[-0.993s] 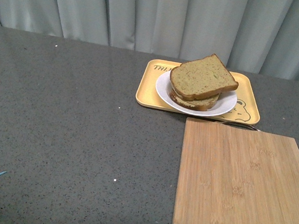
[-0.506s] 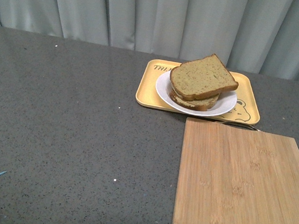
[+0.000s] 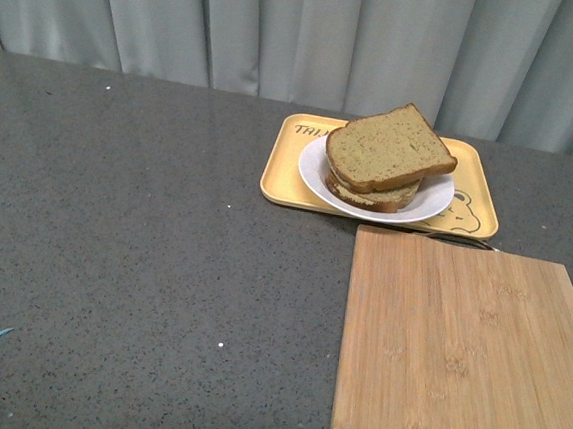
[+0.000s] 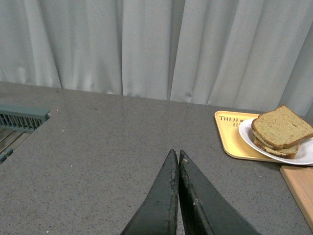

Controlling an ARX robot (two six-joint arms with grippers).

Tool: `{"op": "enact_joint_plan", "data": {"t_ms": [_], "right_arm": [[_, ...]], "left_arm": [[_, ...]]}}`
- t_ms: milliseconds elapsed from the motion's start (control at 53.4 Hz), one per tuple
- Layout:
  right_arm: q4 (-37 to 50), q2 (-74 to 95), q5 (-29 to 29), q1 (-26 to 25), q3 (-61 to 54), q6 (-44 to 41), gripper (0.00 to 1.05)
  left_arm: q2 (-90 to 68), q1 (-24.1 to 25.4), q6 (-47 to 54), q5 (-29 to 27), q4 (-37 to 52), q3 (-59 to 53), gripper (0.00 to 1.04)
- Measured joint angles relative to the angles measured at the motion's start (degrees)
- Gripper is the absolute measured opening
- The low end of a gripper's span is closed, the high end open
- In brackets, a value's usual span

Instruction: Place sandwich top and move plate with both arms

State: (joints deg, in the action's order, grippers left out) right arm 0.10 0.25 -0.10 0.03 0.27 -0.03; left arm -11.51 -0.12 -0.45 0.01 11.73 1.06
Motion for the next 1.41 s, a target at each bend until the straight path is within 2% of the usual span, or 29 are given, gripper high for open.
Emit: {"op": "enact_joint_plan", "data": {"t_ms": [131, 206, 375, 412, 600, 768, 862, 1406], "right_arm": [[0.0, 0.0, 0.0, 0.0, 0.0, 0.0, 0.95], [0.0, 0.0, 0.0, 0.0, 0.0, 0.0, 0.95], [0.0, 0.0, 0.0, 0.0, 0.0, 0.0, 0.95], [0.0, 0.0, 0.0, 0.0, 0.0, 0.0, 0.95], [0.0, 0.0, 0.0, 0.0, 0.0, 0.0, 0.95], [0.0, 0.0, 0.0, 0.0, 0.0, 0.0, 0.95], [0.0, 0.0, 0.0, 0.0, 0.0, 0.0, 0.95], [0.0, 0.0, 0.0, 0.0, 0.0, 0.0, 0.95]], "left_arm": [[1.88, 0.0, 0.0, 0.0, -1.9, 0.02, 0.04], [9.73, 0.0, 0.0, -0.02, -11.15, 0.02, 0.04], [11.17, 0.0, 0.0, 0.0, -11.58, 0.02, 0.04], [11.17, 0.0, -0.02, 0.0, -11.58, 0.02, 0.1], [11.21, 0.0, 0.0, 0.0, -11.58, 0.02, 0.56], [11.21, 0.0, 0.0, 0.0, -11.58, 0.02, 0.87], [11.21, 0.0, 0.02, 0.0, -11.58, 0.02, 1.0], [11.21, 0.0, 0.04, 0.0, -11.58, 0.02, 0.98]]}}
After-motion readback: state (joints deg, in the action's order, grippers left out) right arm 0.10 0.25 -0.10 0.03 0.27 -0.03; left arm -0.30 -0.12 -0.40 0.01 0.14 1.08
